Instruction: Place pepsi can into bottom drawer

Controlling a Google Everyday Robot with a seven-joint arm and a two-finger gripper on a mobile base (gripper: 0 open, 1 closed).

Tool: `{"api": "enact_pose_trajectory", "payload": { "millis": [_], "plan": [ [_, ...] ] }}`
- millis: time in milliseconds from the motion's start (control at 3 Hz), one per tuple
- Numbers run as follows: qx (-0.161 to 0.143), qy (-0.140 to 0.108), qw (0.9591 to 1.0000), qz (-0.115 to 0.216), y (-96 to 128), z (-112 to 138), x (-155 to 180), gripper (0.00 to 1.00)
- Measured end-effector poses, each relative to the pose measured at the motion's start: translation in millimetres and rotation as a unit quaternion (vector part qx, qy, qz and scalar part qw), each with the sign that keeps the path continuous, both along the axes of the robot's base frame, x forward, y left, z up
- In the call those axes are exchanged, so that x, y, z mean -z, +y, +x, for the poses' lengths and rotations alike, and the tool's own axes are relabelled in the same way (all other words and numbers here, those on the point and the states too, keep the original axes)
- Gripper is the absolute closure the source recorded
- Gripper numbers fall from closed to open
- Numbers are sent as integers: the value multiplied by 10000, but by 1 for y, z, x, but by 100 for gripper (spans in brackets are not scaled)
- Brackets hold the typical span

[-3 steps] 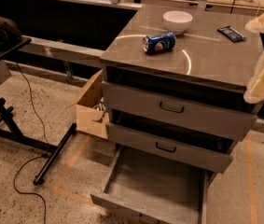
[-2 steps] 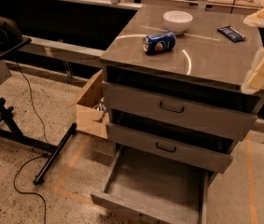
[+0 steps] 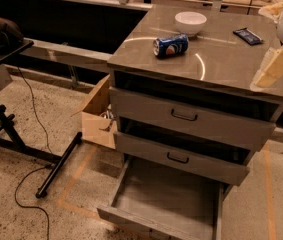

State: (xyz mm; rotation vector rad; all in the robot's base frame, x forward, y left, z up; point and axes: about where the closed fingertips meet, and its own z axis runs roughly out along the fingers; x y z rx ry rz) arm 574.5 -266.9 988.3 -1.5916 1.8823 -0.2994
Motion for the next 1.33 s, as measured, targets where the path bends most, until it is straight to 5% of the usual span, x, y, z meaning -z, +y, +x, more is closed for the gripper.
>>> {"api": "enact_pose_trajectory", "payload": {
  "millis": [667,1000,1333],
  "plan": [
    [194,-203,9995,127,-2,19,8,0],
    [317,-562,9977,205,-8,52,16,0],
    [128,-687,9973,241,-4,79,22,0]
  ]
}}
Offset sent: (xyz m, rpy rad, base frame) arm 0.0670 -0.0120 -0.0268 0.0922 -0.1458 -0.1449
